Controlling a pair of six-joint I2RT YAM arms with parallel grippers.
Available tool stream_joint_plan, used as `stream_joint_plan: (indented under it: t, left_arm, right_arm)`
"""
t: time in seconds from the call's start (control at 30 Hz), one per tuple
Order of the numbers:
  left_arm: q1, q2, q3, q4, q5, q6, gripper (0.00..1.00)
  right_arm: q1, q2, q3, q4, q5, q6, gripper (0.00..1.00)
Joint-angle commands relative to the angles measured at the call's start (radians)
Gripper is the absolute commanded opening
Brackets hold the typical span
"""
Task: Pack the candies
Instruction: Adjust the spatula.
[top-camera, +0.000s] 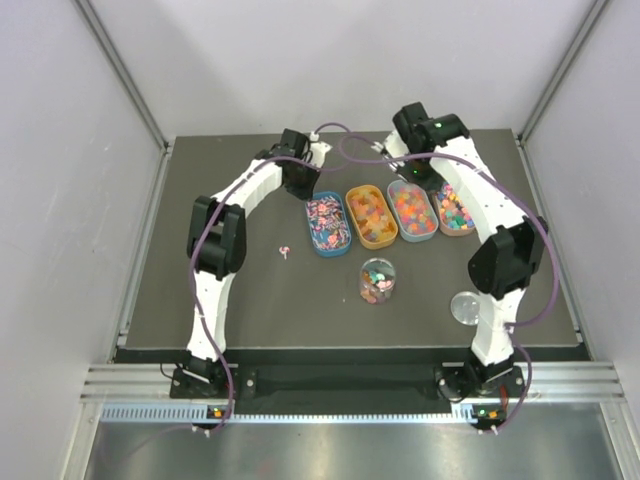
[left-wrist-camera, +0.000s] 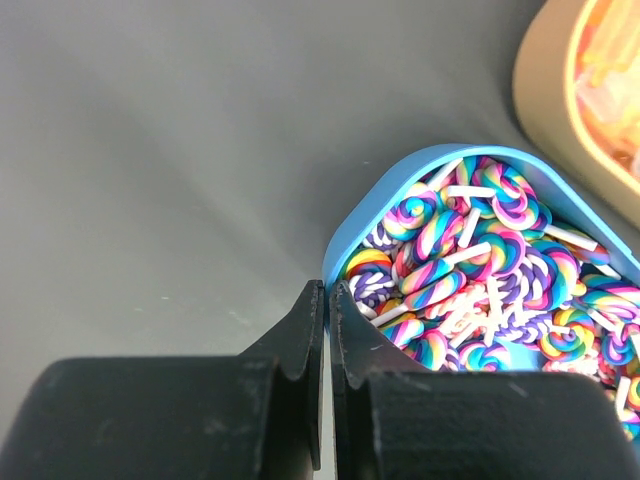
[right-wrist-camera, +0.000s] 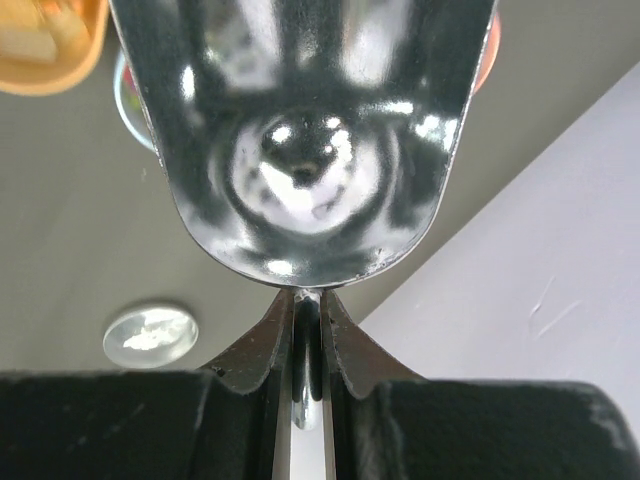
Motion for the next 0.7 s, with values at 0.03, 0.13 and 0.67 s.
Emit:
stream_joint_plan:
  t: [0.03, 0.13, 0.67]
  left_arm:
    - [-0.039, -0.041, -0.009, -0.030, 0.006, -0.115, 0.00]
    - [-0.061, -0.054, -0.032, -0.017, -0.020, -0.155, 0.00]
    - [-0.033, -0.241, -0.023, -0.017, 0.091, -0.166, 0.60]
  right_arm:
    - [-0.059, -0.129, -0.080, -0.098, -0.015, 0.030, 0.00]
    - [-0.085, -0.141, -0.081, -0.103, -0.020, 0.037, 0.00]
    - [-0.179, -0.250, -0.340, -0.121, -0.093, 0.039, 0.00]
